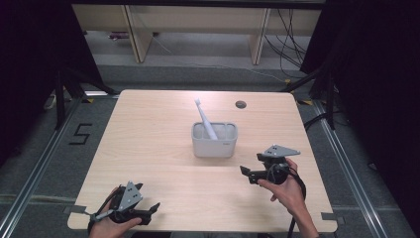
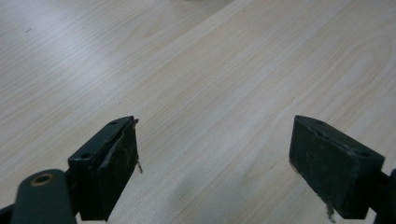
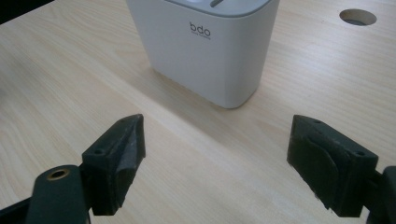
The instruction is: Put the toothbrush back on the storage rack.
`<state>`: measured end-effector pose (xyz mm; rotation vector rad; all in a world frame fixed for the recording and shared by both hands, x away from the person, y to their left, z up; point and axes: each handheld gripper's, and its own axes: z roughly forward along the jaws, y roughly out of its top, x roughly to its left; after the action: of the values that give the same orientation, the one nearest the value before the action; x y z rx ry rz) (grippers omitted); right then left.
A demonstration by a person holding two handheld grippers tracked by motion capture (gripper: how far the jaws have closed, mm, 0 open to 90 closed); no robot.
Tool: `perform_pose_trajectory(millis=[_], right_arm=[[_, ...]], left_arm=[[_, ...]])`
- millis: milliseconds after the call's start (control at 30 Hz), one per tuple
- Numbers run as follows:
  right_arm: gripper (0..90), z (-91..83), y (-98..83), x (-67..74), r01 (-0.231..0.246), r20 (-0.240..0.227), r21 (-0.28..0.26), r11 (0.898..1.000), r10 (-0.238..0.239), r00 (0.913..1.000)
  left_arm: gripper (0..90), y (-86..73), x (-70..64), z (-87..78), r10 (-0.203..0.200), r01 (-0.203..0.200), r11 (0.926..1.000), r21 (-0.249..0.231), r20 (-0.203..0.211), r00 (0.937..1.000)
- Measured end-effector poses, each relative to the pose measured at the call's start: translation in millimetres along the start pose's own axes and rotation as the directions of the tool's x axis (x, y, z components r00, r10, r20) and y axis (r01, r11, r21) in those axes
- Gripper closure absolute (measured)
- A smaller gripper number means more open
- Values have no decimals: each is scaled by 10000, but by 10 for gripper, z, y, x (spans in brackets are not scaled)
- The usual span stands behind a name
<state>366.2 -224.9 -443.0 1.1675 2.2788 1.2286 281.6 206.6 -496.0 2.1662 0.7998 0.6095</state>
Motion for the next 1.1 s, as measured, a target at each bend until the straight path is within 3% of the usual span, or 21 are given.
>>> perform_pose_trajectory(millis=[33, 67, 133, 200, 233, 267, 300, 500, 633, 667, 733, 767, 833, 967, 1033, 1100], right_arm=[[201, -7, -7, -18, 229, 63, 8, 9997, -229, 9997], [201, -17, -15, -12, 181, 189, -31, 9998, -181, 9997], [197, -20, -34, -19, 324, 90, -31, 9995, -324, 9994], [191, -27, -61, 8, 65, 67, 17, 10000, -66, 10000], [186, -22, -74, -5, 266, 31, -76, 9996, -266, 9996], [181, -26, -85, 18, -16, 65, -107, 9999, 16, 10000], [177, -27, -95, -2, 256, 88, -148, 9996, -254, 9996], [176, -28, -165, 41, -86, -43, -71, 9999, 86, 10000], [177, -31, -225, 44, 223, 65, -57, 9997, -223, 9997], [177, -35, -243, 65, 78, 108, 14, 10000, -78, 9999], [177, -41, -272, 81, -4, 40, 127, 9999, 4, 10000], [177, -30, -284, 71, 197, -118, 70, 9998, -196, 9997], [177, -49, -318, 90, 102, 26, 147, 9998, -102, 9999], [177, -74, -355, 93, 178, 54, 131, 9998, -178, 9998], [177, -104, -376, 110, -102, 26, 285, 9995, 102, 9999], [177, -118, -390, 87, 114, 5, 282, 9995, -114, 9999]], left_arm=[[151, -2, -13, 6, -173, 173, 9998, -106, 28, 9998], [152, 2, 10, -12, 156, -157, 9998, 158, 63, 9999], [152, 0, 0, -1, -9, 9, 10000, 9, 13, 10000], [151, -2, -14, 6, -176, 176, 9998, -109, 25, 9998], [151, -2, -16, 6, -172, 172, 9998, -95, 29, 9998], [152, -1, -15, 4, -145, 146, 9999, -56, 74, 9999], [151, -1, -21, 5, -147, 148, 9999, -86, 15, 9999], [151, -2, -23, 6, -161, 160, 9999, -54, -22, 9999], [151, -1, -15, 3, -29, 29, 10000, 49, -27, 10000], [151, -1, -14, 4, 3, -3, 10000, 51, -34, 10000], [152, 0, -16, 5, -7, 7, 10000, 47, -24, 10000], [151, -1, -24, 10, -107, 107, 9999, -21, -34, 9999], [152, 2, -5, -8, 219, -219, 9995, 231, 19, 9998], [151, 2, -8, -3, 158, -158, 9997, 174, 18, 9999], [151, 0, -15, 4, 83, -82, 9999, 131, -60, 9999], [151, 2, -19, 8, 50, -50, 10000, 68, -44, 10000]])
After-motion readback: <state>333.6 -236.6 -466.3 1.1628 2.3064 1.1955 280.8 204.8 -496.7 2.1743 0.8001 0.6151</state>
